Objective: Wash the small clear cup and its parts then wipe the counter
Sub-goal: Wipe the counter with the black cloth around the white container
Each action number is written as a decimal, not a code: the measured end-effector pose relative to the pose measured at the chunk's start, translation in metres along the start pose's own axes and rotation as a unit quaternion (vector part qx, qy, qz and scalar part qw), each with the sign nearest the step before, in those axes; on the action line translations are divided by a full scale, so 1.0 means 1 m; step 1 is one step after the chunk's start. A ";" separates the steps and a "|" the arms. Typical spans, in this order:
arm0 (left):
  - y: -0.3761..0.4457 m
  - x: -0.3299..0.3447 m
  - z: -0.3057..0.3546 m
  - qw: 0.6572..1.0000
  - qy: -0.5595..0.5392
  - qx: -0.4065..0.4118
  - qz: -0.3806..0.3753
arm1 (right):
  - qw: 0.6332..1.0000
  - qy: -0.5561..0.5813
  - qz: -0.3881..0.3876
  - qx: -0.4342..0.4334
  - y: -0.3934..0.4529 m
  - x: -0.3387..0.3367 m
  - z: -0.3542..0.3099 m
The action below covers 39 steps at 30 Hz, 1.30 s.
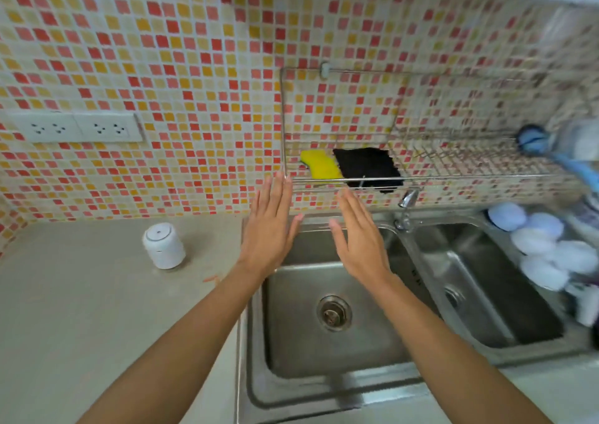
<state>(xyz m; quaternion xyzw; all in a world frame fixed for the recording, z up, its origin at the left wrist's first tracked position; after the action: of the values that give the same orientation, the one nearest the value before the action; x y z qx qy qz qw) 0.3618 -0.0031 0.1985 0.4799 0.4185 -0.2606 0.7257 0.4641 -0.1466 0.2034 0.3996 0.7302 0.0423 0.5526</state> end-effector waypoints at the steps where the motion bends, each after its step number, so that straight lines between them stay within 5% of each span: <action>1: 0.016 -0.002 0.011 1.000 0.001 0.001 0.005 | 0.999 0.008 0.030 -0.008 0.010 -0.018 0.005; 7: 0.082 0.009 0.031 0.996 0.065 -0.048 -0.046 | 0.999 -0.033 0.012 0.036 0.093 -0.056 0.054; 12: 0.088 0.023 0.026 0.987 0.117 -0.083 -0.069 | 0.981 -0.019 -0.167 0.092 0.145 -0.027 0.100; 17: 0.086 0.026 0.025 0.986 0.121 -0.091 -0.075 | 0.899 -0.032 -0.410 0.149 0.162 0.003 0.117; 21: 0.085 0.026 0.026 0.985 0.107 -0.099 -0.088 | 0.872 -0.062 -0.470 0.125 0.166 0.007 0.116; 24: 0.084 0.025 0.028 0.985 0.094 -0.107 -0.095 | 0.897 -0.039 -0.429 0.097 0.165 0.004 0.118; 27: 0.083 0.025 0.031 0.985 0.082 -0.117 -0.097 | 0.952 0.013 -0.284 0.111 0.164 -0.009 0.117; 31: 0.077 0.020 0.037 0.984 0.069 -0.128 -0.098 | 0.972 0.094 -0.135 0.168 0.161 -0.029 0.115; 33: 0.069 0.017 0.040 0.985 0.047 -0.144 -0.086 | 0.923 0.282 -0.083 0.248 0.161 -0.042 0.118; 34: 0.061 0.014 0.042 0.985 0.021 -0.157 -0.074 | 0.849 0.429 -0.069 0.302 0.158 -0.046 0.117; 36: 0.037 0.008 0.041 0.982 -0.033 -0.180 -0.041 | 0.641 0.670 -0.060 0.369 0.145 -0.051 0.110; 37: 0.022 0.005 0.040 0.981 -0.046 -0.186 -0.030 | 0.590 0.715 -0.057 0.371 0.137 -0.055 0.107; 39: -0.011 -0.004 0.033 0.978 -0.050 -0.203 -0.015 | 0.579 0.736 -0.061 0.344 0.119 -0.063 0.096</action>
<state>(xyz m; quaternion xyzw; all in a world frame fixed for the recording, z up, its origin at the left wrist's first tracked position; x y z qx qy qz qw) 0.3627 -0.0376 0.2030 0.3027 0.4331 -0.2054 0.8238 0.6136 -0.1426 0.2750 0.3458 0.8690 0.0336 -0.3524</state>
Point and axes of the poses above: each hand's wrist, its own y-axis towards the middle knuckle, its own x-axis out of the palm, z = x × y, the point moved 5 cm from there along y, towards the middle knuckle
